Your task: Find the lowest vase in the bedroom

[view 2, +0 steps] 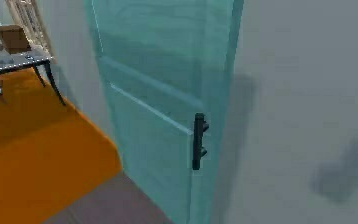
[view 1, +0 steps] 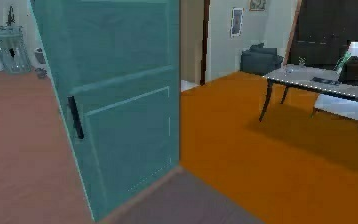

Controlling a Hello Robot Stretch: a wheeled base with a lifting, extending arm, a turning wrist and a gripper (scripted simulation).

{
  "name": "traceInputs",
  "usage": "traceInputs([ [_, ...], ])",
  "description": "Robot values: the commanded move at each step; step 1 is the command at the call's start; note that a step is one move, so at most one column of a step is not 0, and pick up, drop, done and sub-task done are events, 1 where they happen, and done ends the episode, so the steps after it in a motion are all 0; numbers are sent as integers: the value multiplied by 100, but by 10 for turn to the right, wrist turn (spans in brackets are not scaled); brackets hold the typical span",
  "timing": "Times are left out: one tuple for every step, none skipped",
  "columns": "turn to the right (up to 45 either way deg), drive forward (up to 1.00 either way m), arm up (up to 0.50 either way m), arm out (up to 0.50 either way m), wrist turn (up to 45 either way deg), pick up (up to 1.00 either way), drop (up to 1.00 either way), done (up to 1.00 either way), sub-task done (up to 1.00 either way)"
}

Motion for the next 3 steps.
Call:
traceInputs([
  [-330, 0, 0, 0, 0, 0, 0, 0, 0],
  [-30, 0, 0, 0, 0, 0, 0, 0, 0],
  [0, 60, 0, 0, 0, 0, 0, 0, 0],
])
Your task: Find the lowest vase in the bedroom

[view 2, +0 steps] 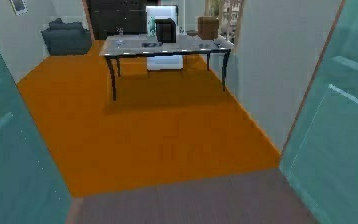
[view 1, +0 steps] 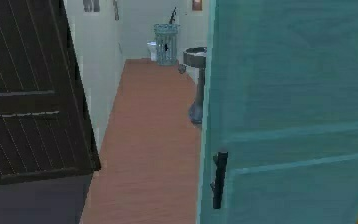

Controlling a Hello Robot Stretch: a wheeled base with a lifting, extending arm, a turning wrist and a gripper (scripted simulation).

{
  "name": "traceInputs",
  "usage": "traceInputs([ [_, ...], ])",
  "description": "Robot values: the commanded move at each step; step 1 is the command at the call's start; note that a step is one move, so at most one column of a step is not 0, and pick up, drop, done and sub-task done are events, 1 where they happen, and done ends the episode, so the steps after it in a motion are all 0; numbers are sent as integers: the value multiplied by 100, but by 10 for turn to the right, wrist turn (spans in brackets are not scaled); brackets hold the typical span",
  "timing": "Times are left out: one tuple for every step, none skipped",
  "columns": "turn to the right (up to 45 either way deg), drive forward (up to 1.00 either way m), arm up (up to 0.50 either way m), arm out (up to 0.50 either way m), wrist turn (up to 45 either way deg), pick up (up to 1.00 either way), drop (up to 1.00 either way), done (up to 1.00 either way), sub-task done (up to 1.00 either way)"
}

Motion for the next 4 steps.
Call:
traceInputs([
  [-450, 0, 0, 0, 0, 0, 0, 0, 0],
  [-210, 0, 0, 0, 0, 0, 0, 0, 0],
  [0, 100, 0, 0, 0, 0, 0, 0, 0],
  [-30, 0, 0, 0, 0, 0, 0, 0, 0],
])
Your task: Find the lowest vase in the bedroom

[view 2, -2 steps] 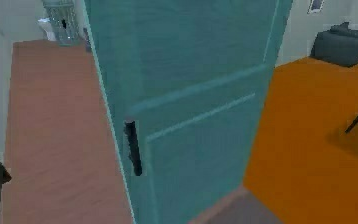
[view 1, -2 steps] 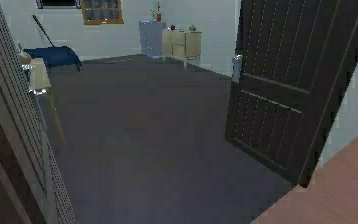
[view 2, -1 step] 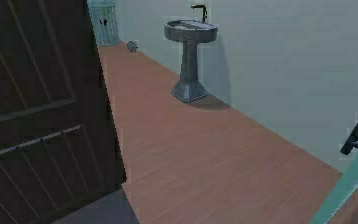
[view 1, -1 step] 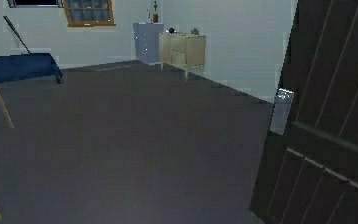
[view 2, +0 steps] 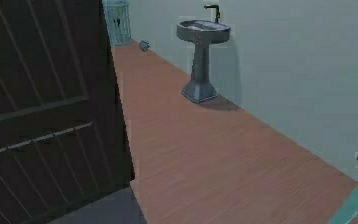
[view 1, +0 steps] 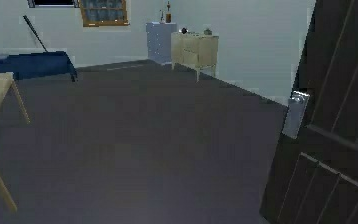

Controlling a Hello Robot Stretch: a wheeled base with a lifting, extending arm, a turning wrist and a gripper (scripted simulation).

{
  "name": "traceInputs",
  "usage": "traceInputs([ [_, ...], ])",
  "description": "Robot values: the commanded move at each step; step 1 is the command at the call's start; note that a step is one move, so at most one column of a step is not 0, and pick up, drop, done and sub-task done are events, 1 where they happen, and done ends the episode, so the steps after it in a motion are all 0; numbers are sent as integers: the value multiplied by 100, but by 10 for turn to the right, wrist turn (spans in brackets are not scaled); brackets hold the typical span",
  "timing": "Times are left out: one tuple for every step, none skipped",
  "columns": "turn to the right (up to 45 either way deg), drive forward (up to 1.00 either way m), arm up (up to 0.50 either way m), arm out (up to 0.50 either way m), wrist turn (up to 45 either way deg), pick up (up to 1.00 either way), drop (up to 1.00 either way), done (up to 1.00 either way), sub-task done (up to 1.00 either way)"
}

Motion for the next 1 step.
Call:
traceInputs([
  [0, 100, 0, 0, 0, 0, 0, 0, 0],
])
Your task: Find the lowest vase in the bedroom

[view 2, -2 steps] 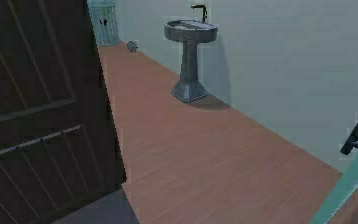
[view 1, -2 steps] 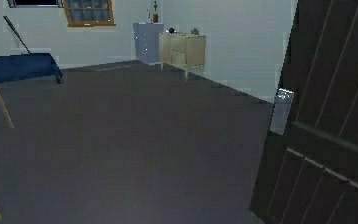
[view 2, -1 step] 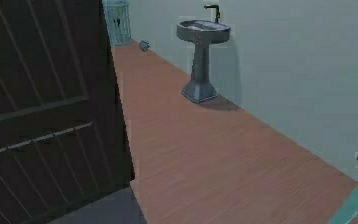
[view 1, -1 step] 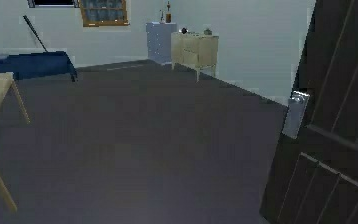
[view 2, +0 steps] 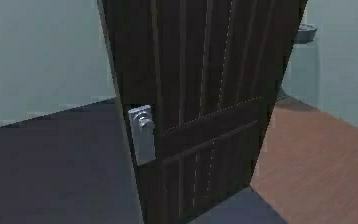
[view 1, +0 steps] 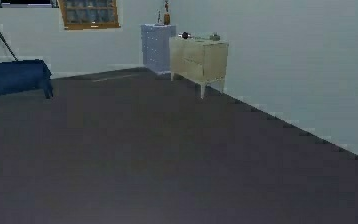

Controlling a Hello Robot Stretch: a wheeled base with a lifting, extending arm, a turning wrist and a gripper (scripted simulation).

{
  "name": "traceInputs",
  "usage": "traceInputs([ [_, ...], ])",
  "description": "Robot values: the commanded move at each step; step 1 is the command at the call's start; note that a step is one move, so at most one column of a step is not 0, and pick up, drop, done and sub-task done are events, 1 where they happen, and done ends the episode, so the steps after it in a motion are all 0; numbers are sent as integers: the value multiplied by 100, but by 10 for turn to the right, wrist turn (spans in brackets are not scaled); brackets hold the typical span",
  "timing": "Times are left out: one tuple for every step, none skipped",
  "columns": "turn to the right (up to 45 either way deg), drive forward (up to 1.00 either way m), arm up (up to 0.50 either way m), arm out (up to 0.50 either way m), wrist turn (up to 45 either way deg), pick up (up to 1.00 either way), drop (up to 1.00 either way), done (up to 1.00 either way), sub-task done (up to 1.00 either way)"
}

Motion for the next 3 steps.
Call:
traceInputs([
  [0, 100, 0, 0, 0, 0, 0, 0, 0],
  [0, 100, 0, 0, 0, 0, 0, 0, 0],
  [0, 100, 0, 0, 0, 0, 0, 0, 0],
])
